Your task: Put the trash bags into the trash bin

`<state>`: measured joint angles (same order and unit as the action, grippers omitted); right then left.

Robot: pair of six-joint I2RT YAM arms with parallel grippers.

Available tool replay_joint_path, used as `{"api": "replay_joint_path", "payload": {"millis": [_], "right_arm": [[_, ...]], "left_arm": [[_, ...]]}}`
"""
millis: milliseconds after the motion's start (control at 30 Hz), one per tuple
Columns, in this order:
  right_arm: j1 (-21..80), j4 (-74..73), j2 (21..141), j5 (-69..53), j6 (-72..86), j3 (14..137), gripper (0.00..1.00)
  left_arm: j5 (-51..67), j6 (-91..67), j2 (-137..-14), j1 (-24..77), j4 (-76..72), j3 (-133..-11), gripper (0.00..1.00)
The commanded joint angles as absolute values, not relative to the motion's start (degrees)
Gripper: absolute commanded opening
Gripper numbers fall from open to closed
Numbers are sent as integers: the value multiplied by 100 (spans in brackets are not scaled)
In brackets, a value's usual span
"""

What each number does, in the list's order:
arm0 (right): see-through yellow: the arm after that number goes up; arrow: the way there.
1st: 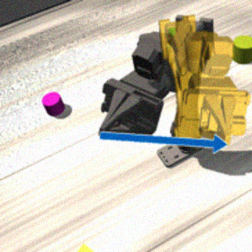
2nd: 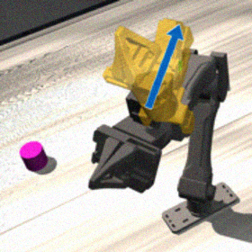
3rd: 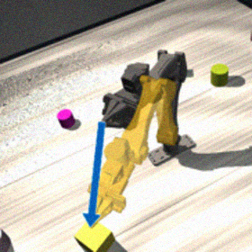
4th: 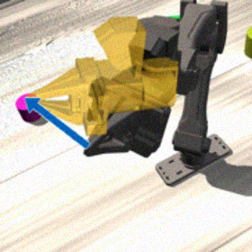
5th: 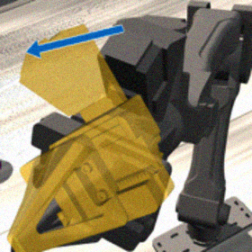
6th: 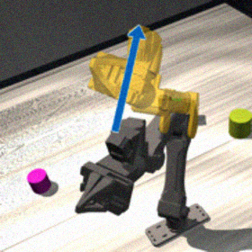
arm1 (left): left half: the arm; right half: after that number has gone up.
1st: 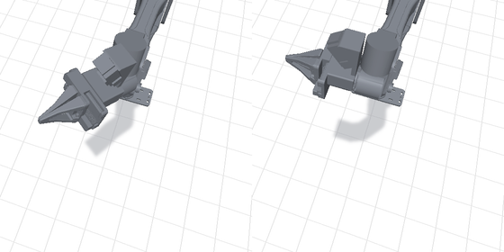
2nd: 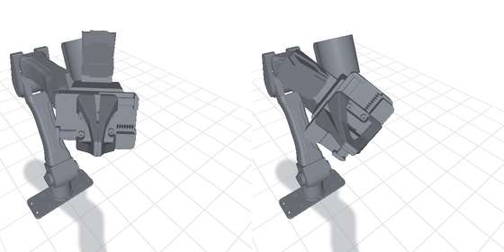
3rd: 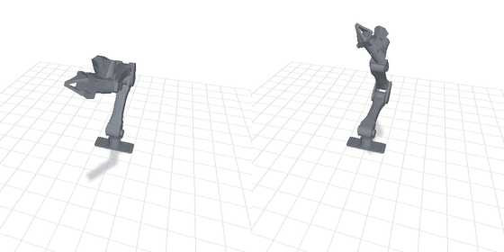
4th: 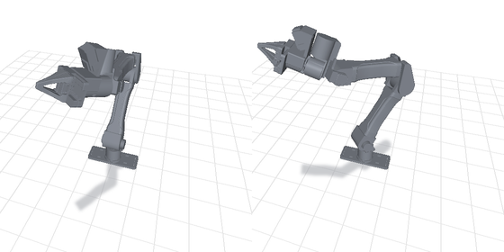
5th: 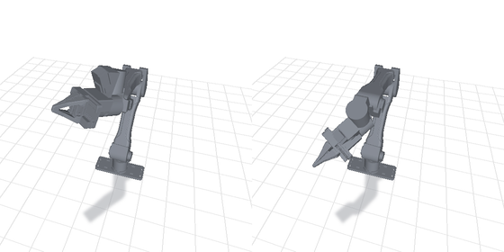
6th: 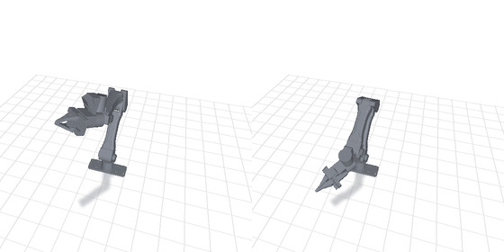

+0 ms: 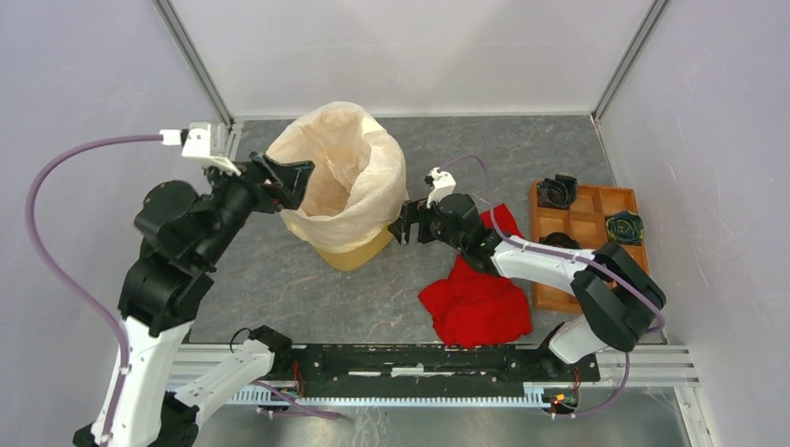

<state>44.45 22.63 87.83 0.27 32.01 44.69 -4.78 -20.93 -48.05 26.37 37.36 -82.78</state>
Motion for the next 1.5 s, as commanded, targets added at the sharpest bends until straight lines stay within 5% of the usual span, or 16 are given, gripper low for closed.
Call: {"api": "replay_joint_path", "payload": {"millis": [0, 467, 800, 1267, 1467], "right_arm": [[4469, 1430, 8186, 541, 2339, 4759, 98], [5394, 357, 6804, 1017, 2149, 3859, 98], [6628, 2371, 8702, 1457, 3030, 4341, 98], [6556, 3756, 11324, 3827, 3367, 6808, 98], [6210, 3768, 12753, 3959, 3010, 8567, 98]], "left_arm": [[-354, -1785, -4424, 2620, 3656, -8119, 92], [-760, -1460, -3557, 2620, 3429, -7629, 93], [-2056, -1093, -2747, 2619, 3377, -7570, 94], [-2618, -736, -2399, 2697, 3305, -7225, 94], [-2756, -690, -2297, 2795, 3305, -7128, 94]]}}
